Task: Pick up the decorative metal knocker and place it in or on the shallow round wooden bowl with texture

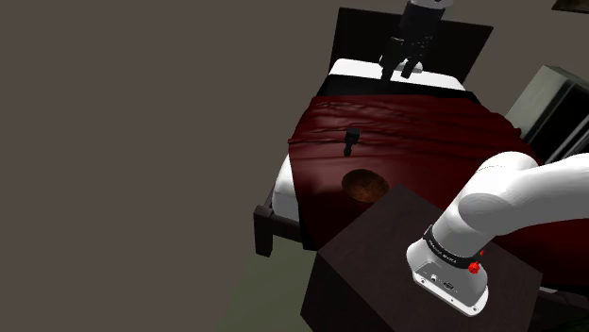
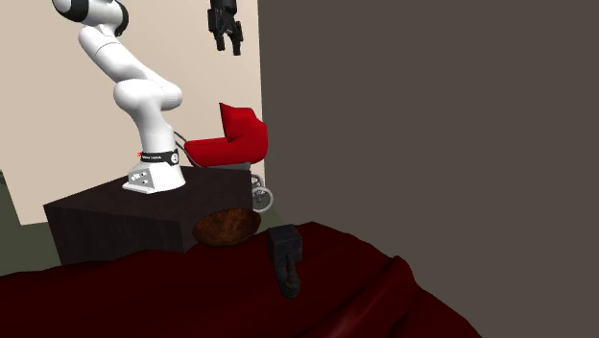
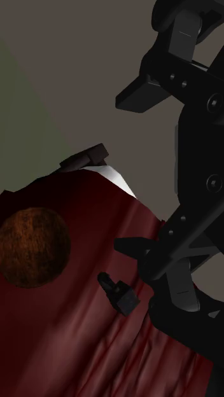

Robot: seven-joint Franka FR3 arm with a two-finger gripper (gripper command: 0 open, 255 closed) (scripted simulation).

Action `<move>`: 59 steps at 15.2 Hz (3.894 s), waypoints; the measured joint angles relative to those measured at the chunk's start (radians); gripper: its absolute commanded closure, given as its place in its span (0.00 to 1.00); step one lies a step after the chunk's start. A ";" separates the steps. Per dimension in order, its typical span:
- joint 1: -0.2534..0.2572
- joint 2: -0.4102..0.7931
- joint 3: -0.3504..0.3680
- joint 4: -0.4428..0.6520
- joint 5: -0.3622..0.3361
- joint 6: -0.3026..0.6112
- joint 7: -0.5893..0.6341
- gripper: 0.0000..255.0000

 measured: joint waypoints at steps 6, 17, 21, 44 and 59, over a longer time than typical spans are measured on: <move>-0.014 0.072 -0.063 -0.037 -0.035 0.102 -0.070 0.00; -0.041 0.352 -0.225 -0.061 -0.081 0.391 -0.255 0.00; -0.042 0.490 -0.278 -0.010 -0.066 0.472 -0.328 0.00; -0.220 1.400 -0.320 0.607 0.256 0.669 -0.767 0.00; -0.249 1.504 -0.298 0.648 0.286 0.729 -0.793 1.00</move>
